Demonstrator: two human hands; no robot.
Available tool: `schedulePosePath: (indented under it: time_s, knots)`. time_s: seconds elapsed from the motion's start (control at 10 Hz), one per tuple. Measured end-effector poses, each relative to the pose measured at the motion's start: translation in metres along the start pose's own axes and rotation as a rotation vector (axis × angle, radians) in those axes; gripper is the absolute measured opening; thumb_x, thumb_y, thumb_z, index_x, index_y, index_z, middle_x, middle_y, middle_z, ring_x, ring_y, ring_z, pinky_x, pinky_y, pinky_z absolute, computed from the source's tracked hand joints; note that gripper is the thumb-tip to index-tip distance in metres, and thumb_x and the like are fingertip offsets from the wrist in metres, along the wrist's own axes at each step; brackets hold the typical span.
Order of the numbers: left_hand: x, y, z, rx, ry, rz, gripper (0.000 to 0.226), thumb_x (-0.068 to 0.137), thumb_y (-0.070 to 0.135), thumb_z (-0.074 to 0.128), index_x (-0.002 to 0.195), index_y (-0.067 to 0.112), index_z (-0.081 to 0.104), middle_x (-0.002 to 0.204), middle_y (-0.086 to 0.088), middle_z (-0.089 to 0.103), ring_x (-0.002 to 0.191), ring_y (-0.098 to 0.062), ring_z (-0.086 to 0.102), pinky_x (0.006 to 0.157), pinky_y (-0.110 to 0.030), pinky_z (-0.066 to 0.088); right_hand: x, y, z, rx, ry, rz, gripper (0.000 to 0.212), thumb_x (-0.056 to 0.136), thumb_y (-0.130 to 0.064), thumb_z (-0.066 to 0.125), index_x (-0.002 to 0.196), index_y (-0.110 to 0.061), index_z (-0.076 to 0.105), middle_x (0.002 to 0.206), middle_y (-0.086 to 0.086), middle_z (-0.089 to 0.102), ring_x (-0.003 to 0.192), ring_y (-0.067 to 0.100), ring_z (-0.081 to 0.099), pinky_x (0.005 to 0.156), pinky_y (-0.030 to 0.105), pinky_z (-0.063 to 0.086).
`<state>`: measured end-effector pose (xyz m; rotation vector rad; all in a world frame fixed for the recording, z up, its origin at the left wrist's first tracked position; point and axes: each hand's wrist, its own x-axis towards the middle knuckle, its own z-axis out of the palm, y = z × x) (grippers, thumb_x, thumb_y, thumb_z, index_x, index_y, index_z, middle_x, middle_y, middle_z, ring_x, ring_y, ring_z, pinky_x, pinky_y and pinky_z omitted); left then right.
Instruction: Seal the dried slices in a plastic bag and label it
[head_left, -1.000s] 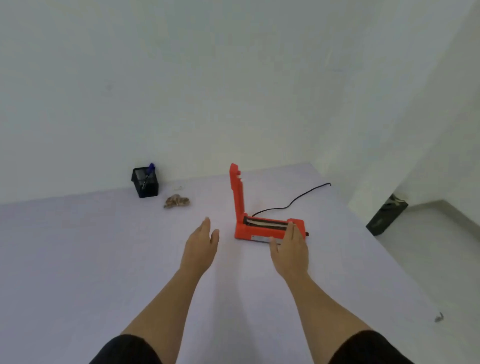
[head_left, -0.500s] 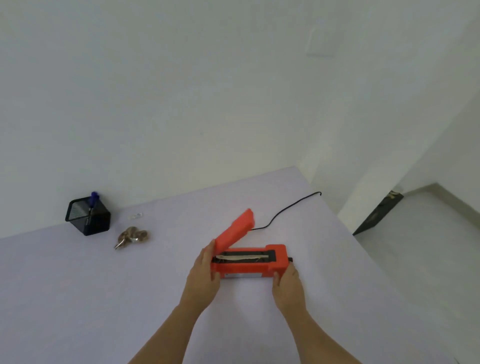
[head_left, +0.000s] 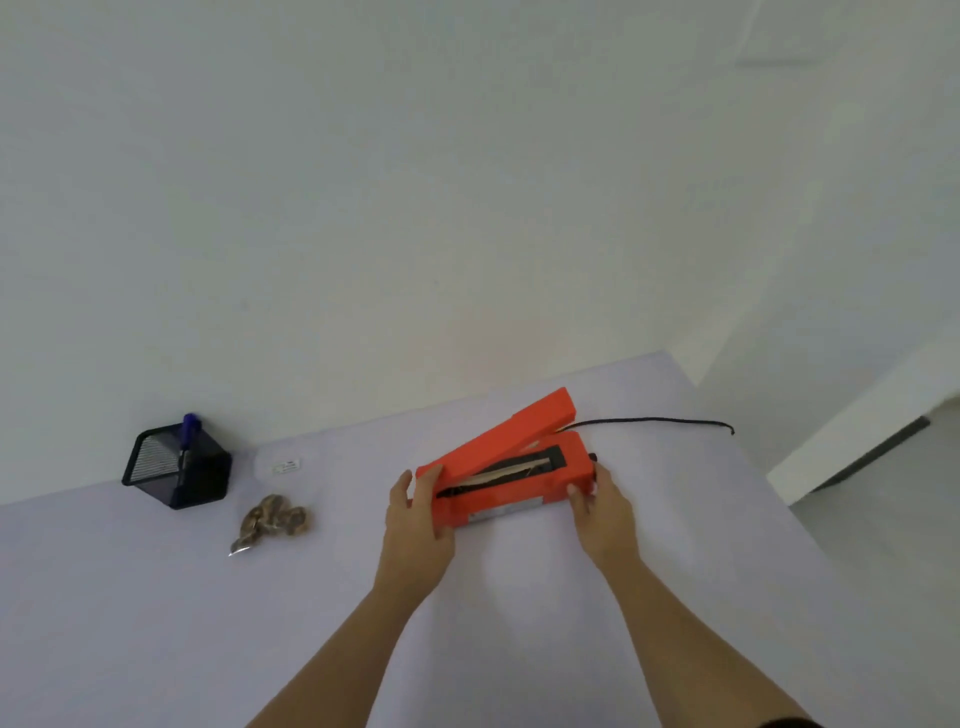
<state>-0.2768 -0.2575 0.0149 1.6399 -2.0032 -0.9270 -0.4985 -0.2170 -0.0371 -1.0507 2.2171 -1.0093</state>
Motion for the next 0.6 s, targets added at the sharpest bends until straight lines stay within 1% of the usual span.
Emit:
schedulePosePath:
  time_s: [0.1, 0.2, 0.3, 0.4, 0.5, 0.6]
  knots:
    - [0.038, 0.001, -0.007, 0.012, 0.019, 0.063, 0.07, 0.071, -0.001, 0.05, 0.138, 0.012, 0.036, 0.133, -0.013, 0.049, 0.119, -0.031, 0.048, 0.099, -0.032, 0.038, 0.036, -0.01, 0.012, 0.015, 0.005, -0.019, 0.044, 0.091, -0.019, 0.056, 0.131, -0.006, 0.045, 0.114, 0.019, 0.064, 0.1, 0.036, 0.063, 0.088, 0.042, 0.049]
    - [0.063, 0.0, -0.008, 0.025, 0.03, 0.09, 0.07, 0.071, -0.001, 0.051, 0.138, 0.011, 0.036, 0.129, -0.013, 0.053, 0.111, -0.033, 0.054, 0.095, -0.036, 0.043, 0.058, -0.016, 0.02, 0.015, 0.016, -0.031, 0.042, 0.091, -0.02, 0.057, 0.129, -0.005, 0.046, 0.111, 0.019, 0.065, 0.098, 0.036, 0.063, 0.086, 0.042, 0.049]
    - [0.089, -0.002, -0.009, 0.039, 0.027, 0.096, 0.072, 0.074, -0.003, 0.054, 0.141, 0.013, 0.032, 0.131, -0.014, 0.052, 0.11, -0.035, 0.054, 0.095, -0.039, 0.043, 0.082, -0.023, 0.03, -0.001, 0.015, -0.042, 0.041, 0.091, -0.021, 0.056, 0.128, -0.005, 0.046, 0.112, 0.019, 0.065, 0.097, 0.036, 0.063, 0.086, 0.043, 0.049]
    - [0.1, 0.001, -0.014, 0.021, 0.011, 0.104, 0.072, 0.076, -0.002, 0.055, 0.142, 0.014, 0.03, 0.13, -0.014, 0.053, 0.108, -0.034, 0.054, 0.092, -0.035, 0.043, 0.095, -0.029, 0.031, 0.003, -0.013, -0.042, 0.042, 0.092, -0.021, 0.055, 0.13, -0.006, 0.045, 0.117, 0.018, 0.063, 0.1, 0.035, 0.062, 0.089, 0.043, 0.048]
    - [0.1, 0.006, -0.021, 0.011, -0.004, 0.085, 0.07, 0.079, -0.001, 0.053, 0.143, 0.016, 0.027, 0.123, -0.011, 0.056, 0.101, -0.031, 0.056, 0.08, -0.025, 0.039, 0.096, -0.033, 0.033, -0.034, -0.065, 0.013, 0.055, 0.093, -0.026, 0.052, 0.139, -0.005, 0.031, 0.131, 0.02, 0.054, 0.115, 0.035, 0.056, 0.097, 0.041, 0.042]
    - [0.088, 0.003, -0.027, -0.002, -0.037, 0.047, 0.072, 0.081, -0.001, 0.051, 0.144, 0.016, 0.022, 0.129, -0.011, 0.052, 0.109, -0.03, 0.053, 0.085, -0.025, 0.037, 0.081, -0.035, 0.032, -0.031, -0.091, 0.098, 0.068, 0.094, -0.029, 0.05, 0.145, -0.001, 0.015, 0.146, 0.021, 0.036, 0.132, 0.034, 0.038, 0.107, 0.04, 0.031]
